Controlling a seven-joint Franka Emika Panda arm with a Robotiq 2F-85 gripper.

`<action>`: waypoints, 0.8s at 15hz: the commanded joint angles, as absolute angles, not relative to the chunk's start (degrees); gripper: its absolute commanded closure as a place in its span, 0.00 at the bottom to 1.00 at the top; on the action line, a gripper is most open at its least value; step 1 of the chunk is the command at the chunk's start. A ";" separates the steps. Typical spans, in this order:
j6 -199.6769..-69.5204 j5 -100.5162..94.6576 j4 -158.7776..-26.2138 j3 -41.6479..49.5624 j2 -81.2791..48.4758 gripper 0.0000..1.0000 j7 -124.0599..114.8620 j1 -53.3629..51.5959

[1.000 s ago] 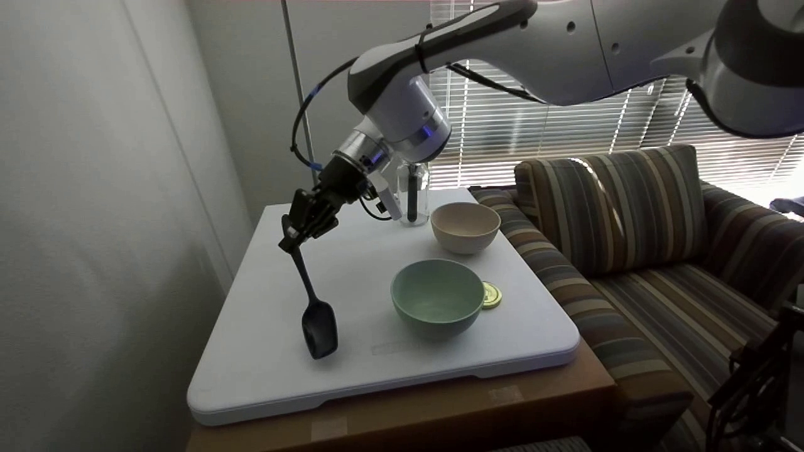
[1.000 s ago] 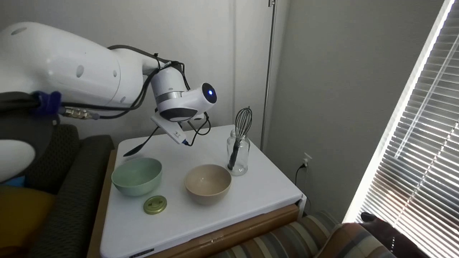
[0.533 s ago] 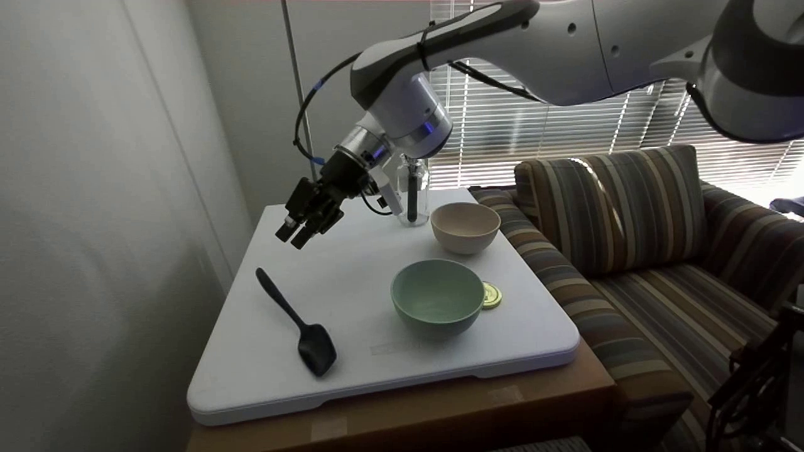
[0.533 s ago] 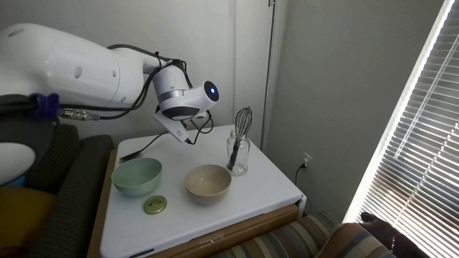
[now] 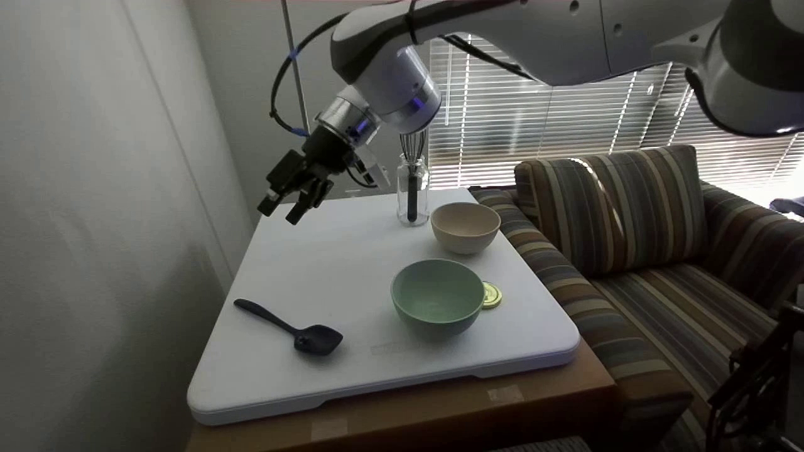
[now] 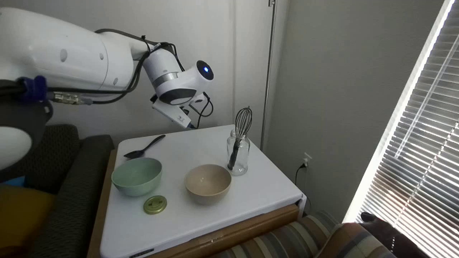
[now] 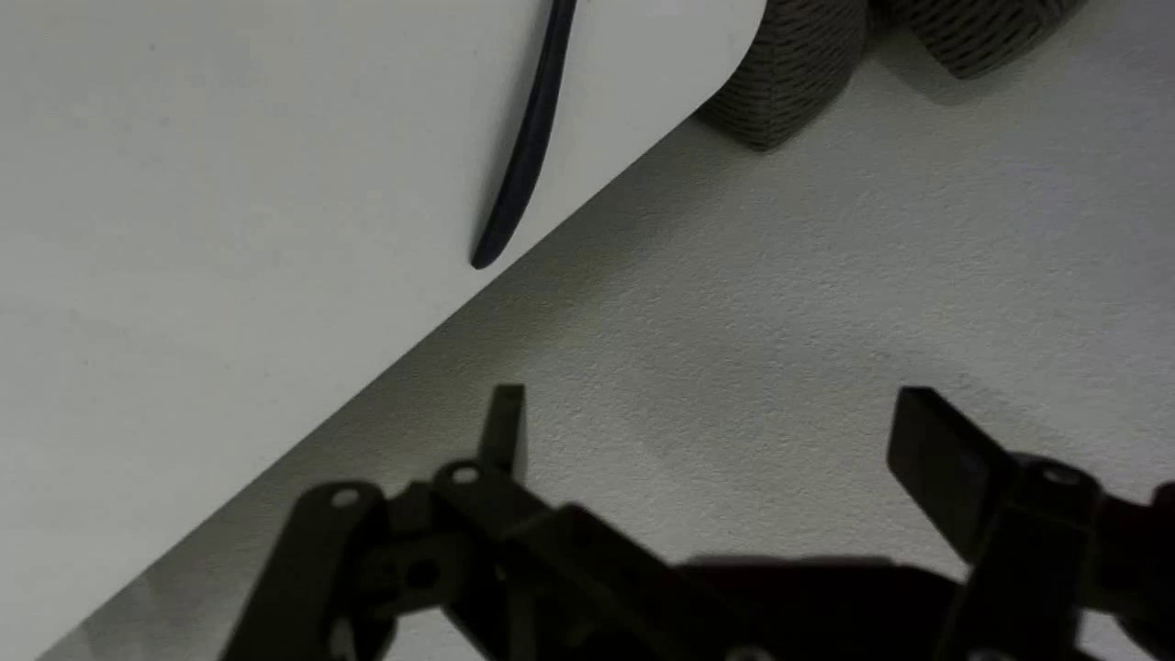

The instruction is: Put the spoon on the table

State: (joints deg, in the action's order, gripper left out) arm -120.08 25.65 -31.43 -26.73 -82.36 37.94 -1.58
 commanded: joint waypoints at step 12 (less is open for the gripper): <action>-105.06 6.48 -30.92 -15.18 -67.42 0.00 29.76 -9.44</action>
State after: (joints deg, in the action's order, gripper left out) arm -105.03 6.47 -30.92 -15.16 -67.39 29.76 -9.45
